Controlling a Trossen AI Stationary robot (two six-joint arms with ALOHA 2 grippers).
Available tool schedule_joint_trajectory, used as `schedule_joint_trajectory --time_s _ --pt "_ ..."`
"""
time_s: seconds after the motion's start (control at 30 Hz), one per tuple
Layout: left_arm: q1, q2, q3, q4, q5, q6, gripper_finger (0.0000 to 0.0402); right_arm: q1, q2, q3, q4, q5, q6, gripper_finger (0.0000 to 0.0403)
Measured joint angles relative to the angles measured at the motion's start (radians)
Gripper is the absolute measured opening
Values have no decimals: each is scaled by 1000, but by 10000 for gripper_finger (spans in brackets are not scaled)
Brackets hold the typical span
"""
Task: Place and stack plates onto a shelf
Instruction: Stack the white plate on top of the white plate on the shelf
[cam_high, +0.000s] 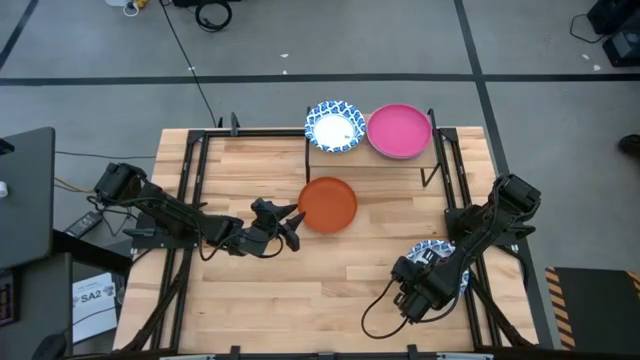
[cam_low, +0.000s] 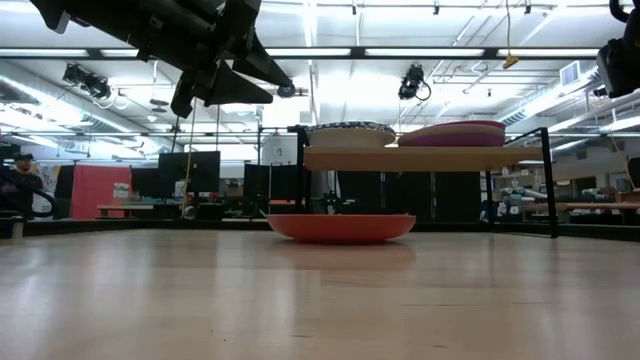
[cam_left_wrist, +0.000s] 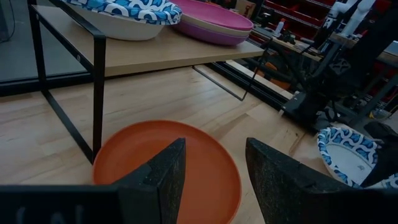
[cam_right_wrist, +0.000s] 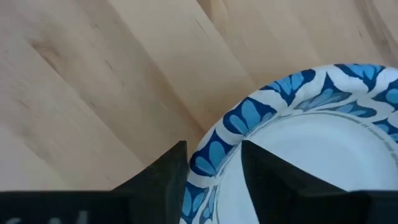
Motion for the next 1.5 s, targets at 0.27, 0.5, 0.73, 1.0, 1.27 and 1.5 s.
schedule_joint_trajectory --time_s 0.27,0.5,0.73,1.0,1.27,1.5 --pt "0 0 0 0 0 1 174 0 0 -1 -2 0 -3 91" --pt "0 0 0 0 0 1 174 0 -1 -1 -5 4 -5 54" --pt "0 0 0 0 0 1 174 0 -1 -1 -3 7 -29 44" --pt "0 0 0 0 0 1 174 -7 -1 6 -2 8 -67 39" --pt "0 0 0 0 0 1 174 -53 -1 56 -1 35 -193 7" --pt "0 0 0 0 0 1 174 -109 -1 126 3 95 -358 12"
